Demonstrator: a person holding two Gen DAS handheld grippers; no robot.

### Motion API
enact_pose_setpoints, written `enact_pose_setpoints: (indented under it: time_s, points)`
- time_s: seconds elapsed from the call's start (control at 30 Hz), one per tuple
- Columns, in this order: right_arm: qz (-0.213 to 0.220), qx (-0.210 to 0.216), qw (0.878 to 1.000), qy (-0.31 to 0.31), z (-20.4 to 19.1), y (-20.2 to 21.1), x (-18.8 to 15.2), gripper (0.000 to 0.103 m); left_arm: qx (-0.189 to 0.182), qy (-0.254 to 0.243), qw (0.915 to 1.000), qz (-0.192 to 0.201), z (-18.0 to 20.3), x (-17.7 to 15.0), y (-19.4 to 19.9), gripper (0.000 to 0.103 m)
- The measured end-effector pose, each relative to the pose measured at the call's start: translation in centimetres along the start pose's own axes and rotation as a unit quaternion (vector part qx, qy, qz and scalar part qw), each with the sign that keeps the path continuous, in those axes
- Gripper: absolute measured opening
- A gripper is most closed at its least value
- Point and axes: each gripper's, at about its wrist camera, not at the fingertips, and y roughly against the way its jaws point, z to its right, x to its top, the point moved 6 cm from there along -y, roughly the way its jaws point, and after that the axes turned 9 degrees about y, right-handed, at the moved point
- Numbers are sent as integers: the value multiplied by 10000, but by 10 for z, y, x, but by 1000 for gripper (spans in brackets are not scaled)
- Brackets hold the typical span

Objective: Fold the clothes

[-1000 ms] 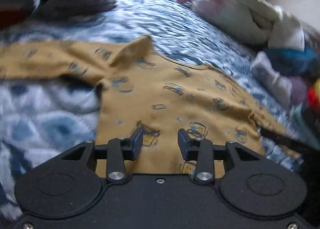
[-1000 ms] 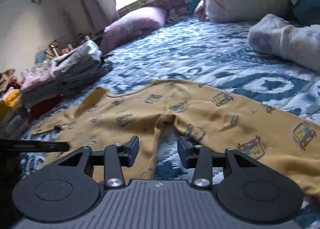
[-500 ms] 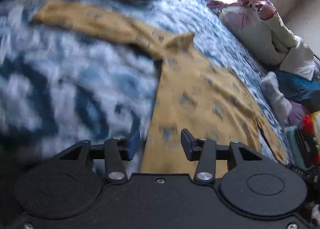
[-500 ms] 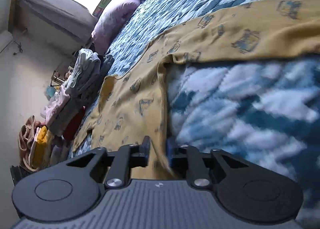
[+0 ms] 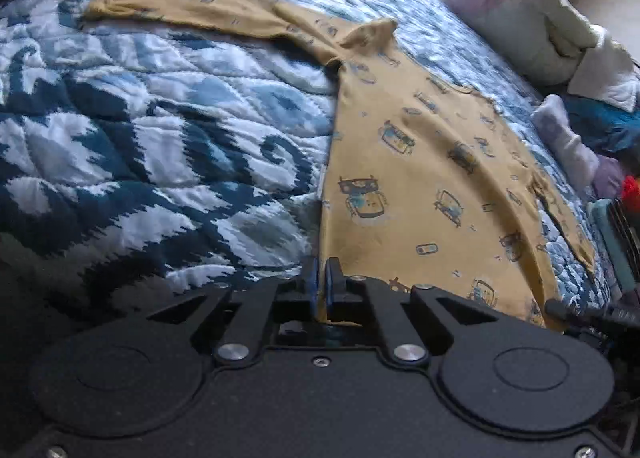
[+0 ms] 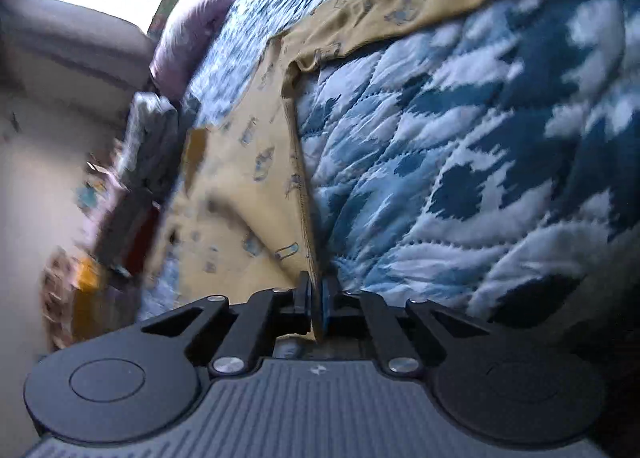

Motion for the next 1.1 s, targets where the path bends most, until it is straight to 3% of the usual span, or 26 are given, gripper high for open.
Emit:
enact_pose_setpoints:
  time_s: [0.03,0.1,0.17,0.2,0.23,0.27,0.3,0.37,0.6,0.73,0.8,0.9,1.0,1.1]
  points:
    - [111,-55,9999,66,-2,5,2,18,10,18,10000,-58,-2,-1,-2,9]
    - [294,-108,9993,220,-7,12,6,41,-142,190,9996,-156,-4,-1,-5,21]
    - [217,2,9990,384,-14,8,5,47,-263,317,9990,-190,-5,-2,-9,19]
    - [156,-17,9987,492,-16,2,3,43,-249,285,9991,-165,-5,-3,-10,1]
    - [132,-69,9981,603,-18,-2,2,36,-224,280,9993,-114,-4,-1,-9,1]
    - [133,-72,9983,568,-17,-2,2,8,-242,317,9992,-15,-4,3,-3,1]
    - [140,-55,9988,469,-15,-1,3,6,-274,379,9989,89,-6,8,5,1]
    - [121,10,9996,268,-10,0,4,6,-299,505,9981,205,-13,17,18,1]
    - [-71,-3,10000,11,8,-1,-3,7,-82,577,9982,-107,-23,11,-1,2]
    - [-96,-202,9997,67,9,7,-3,6,256,212,9994,-44,-16,15,5,7]
    - [32,-425,9990,119,7,16,-1,12,365,12,9990,237,-10,22,16,24]
    - [521,-747,9941,586,-6,34,6,16,125,-60,9984,548,-1,39,28,30]
    - [792,-723,9853,1331,-35,33,19,16,-110,11,9976,685,5,60,26,32]
    - [585,-753,9772,1895,-56,7,24,15,-213,167,9969,741,9,82,14,34]
